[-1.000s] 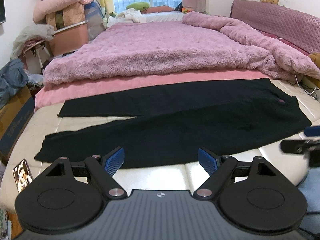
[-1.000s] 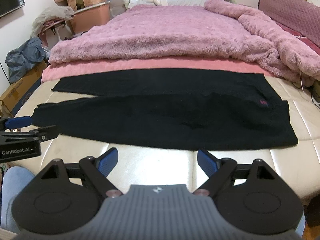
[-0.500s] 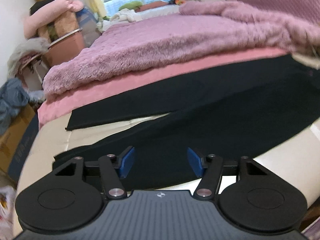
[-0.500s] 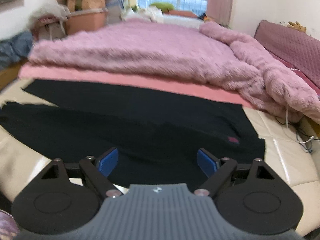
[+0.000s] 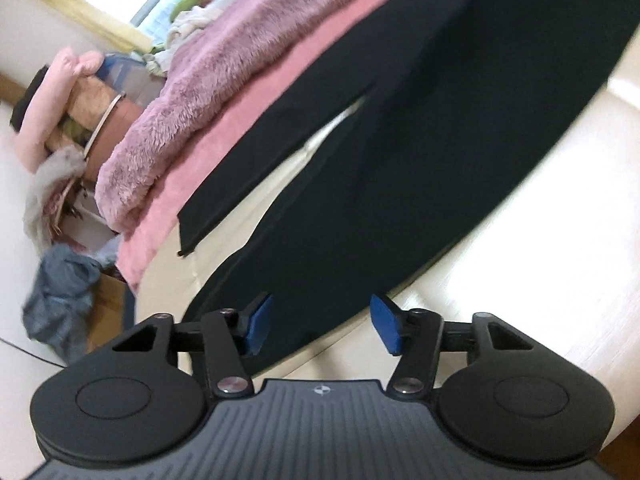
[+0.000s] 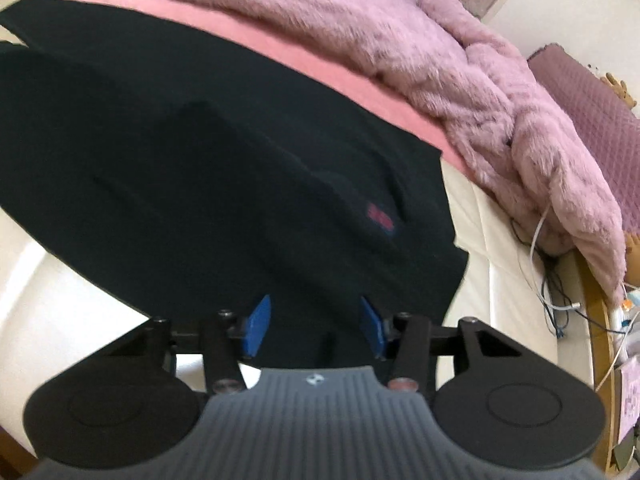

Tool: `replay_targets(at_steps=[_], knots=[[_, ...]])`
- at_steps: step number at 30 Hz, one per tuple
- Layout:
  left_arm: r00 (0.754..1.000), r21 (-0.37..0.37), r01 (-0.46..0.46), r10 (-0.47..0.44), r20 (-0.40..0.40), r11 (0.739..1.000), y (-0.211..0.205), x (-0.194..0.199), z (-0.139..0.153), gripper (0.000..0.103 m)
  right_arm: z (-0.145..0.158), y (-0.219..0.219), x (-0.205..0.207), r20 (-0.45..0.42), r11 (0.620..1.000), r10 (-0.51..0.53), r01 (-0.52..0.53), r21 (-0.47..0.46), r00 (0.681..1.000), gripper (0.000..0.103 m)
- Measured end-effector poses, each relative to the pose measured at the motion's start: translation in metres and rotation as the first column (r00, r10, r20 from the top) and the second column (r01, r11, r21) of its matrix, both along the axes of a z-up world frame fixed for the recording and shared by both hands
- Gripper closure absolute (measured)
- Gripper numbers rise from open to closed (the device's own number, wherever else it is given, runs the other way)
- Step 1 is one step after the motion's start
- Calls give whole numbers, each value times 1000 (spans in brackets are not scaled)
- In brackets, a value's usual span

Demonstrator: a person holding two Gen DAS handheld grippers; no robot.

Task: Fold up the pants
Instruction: 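Grasp the pant leg hem with the left tool while the right tool grasps the waistband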

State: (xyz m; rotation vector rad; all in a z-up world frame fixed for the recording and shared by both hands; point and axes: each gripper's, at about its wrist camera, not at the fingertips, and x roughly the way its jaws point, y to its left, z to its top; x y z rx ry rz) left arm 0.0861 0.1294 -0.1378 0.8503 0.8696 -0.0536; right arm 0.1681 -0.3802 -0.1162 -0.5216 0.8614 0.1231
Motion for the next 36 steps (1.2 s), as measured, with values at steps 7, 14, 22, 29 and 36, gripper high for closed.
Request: replay_targets(at_steps=[7,14,22,29,36], knots=[[996,116,74,-67,-60,990,11,5,-11,58,-1,-18,2,-1,999,-44,44,28,999,56],[949,292,307,-270,-161,906,1,-9,-28,61,-3,-24,-6,5,998,-55,55,41,998,55],[935,291,330,-270,-229,898,3,6,-36,74,-6,-32,-11,2,999,24,-24,-38,1000,55],[979,169,116,-83,-186,979,4,22,-27,102,-25,-31,-31,-135,912,318,-342,-226,938,56],[995,136,-46,57,-80,990,-1,38,-15,103,-32,-30,-39,-181,776,466,-498,-387,866,67]])
